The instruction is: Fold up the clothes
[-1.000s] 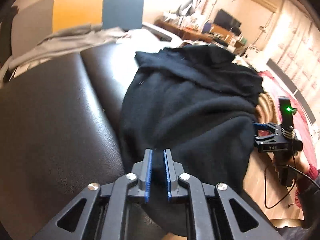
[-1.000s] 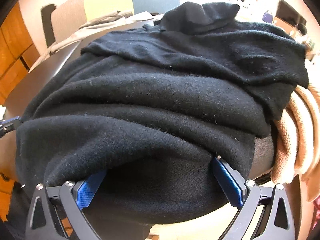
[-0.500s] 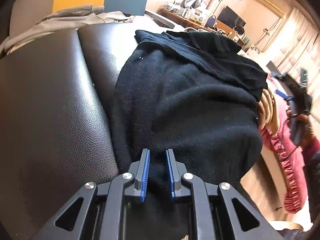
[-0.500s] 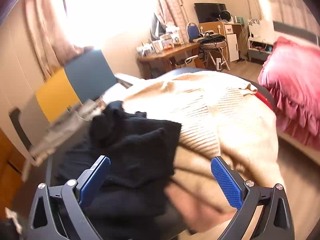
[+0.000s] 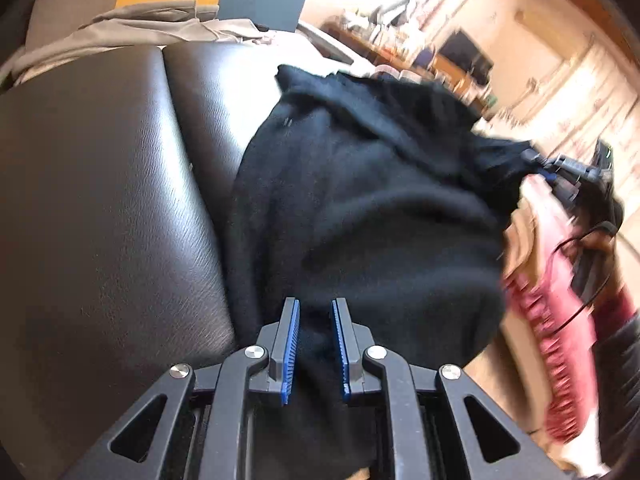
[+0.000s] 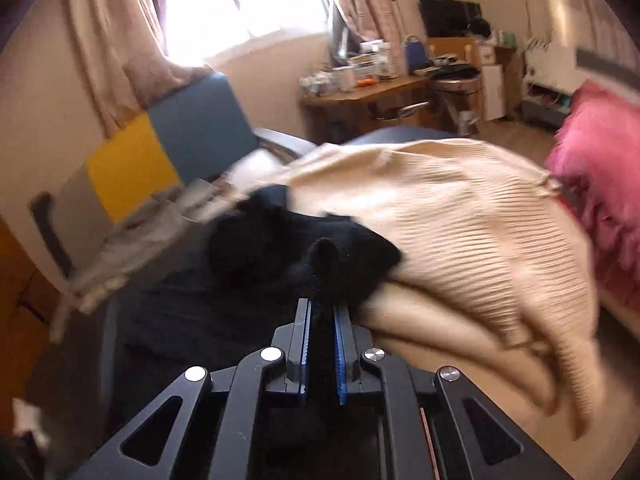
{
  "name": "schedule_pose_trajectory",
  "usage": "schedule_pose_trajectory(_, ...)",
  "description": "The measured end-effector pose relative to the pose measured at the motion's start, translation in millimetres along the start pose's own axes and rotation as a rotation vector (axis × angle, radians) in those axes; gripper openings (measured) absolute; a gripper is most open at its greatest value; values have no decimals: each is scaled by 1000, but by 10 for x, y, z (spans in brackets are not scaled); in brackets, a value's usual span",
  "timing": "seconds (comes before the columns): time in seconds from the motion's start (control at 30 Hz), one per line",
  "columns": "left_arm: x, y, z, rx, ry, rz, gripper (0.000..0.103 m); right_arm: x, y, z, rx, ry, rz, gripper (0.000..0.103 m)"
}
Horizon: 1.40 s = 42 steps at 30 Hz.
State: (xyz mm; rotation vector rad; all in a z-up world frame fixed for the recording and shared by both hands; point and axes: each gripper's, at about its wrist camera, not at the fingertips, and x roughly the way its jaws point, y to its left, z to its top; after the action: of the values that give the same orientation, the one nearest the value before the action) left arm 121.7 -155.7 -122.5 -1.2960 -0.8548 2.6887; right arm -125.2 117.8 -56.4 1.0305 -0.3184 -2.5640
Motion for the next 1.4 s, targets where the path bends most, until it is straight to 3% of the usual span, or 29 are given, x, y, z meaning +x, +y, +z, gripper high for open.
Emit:
schedule_pose_trajectory(0.13, -114, -50, 304, -66, -39, -166, 26, -141, 497, -243, 13, 75, 240, 11)
schedule_pose_trajectory(0.17, -109, -68, 375, -78, -41, -186, 30, -42, 614, -375, 14, 118, 310, 11)
schedule_pose_trajectory(0.3, -6, -184, 621, -80, -30, -235, 39, 314, 1074, -970, -17, 277, 445, 10)
schedule_pose_trajectory(0.43, 307, -275, 742, -85, 32, -193, 40, 482, 1113, -1323, -64, 347, 373, 13)
schedule_pose_trajectory(0.53, 506, -325, 854, -84, 42, -148, 40, 390, 899, -1321, -91, 354, 323, 15)
schedule_pose_trajectory(0.6, 641, -299, 885, -92, 54, -102, 40, 259, 817, -1212, -121, 314, 281, 34)
schedule_pose_trajectory(0.63, 701, -271, 882, -104, 61, -91, 40, 202, 814, -1120, -141, 280, 257, 56)
schedule_pose_trajectory(0.67, 730, -233, 852, -110, 71, -87, 39, 145, 810, -1029, -160, 245, 233, 68)
schedule_pose_trajectory(0.73, 791, -155, 784, -112, 91, -67, 40, 34, 808, -845, -201, 174, 184, 73)
schedule_pose_trajectory(0.77, 809, -118, 735, -106, 94, -64, 39, 22, 853, -753, -233, 131, 159, 84)
schedule_pose_trajectory(0.83, 793, -53, 654, -98, 82, -75, 39, 110, 991, -625, -311, 91, 113, 95)
schedule_pose_trajectory(1.0, 779, 49, 619, -122, 77, -129, 39, 588, 1444, -627, -561, 111, -10, 95)
schedule_pose_trajectory(1.07, 783, 65, 617, -122, 76, -141, 39, 847, 1485, -663, -592, 179, -72, 93)
schedule_pose_trajectory(1.1, 781, 69, 614, -118, 75, -145, 39, 993, 1475, -670, -598, 212, -109, 86)
schedule_pose_trajectory(1.13, 780, 72, 609, -111, 71, -150, 39, 1047, 1423, -641, -554, 230, -90, 53)
schedule_pose_trajectory(1.17, 779, 80, 599, -107, 65, -157, 39, 1094, 1365, -607, -505, 246, -68, 32)
schedule_pose_trajectory(1.2, 779, 90, 589, -103, 59, -164, 39, 1058, 1239, -534, -415, 244, -22, 31)
schedule_pose_trajectory(1.27, 766, 119, 578, -112, 51, -180, 39, 944, 1040, -433, -312, 237, 41, 20)
schedule_pose_trajectory(1.4, 754, 140, 567, -118, 42, -193, 39, 664, 764, -243, -271, 211, 79, 13)
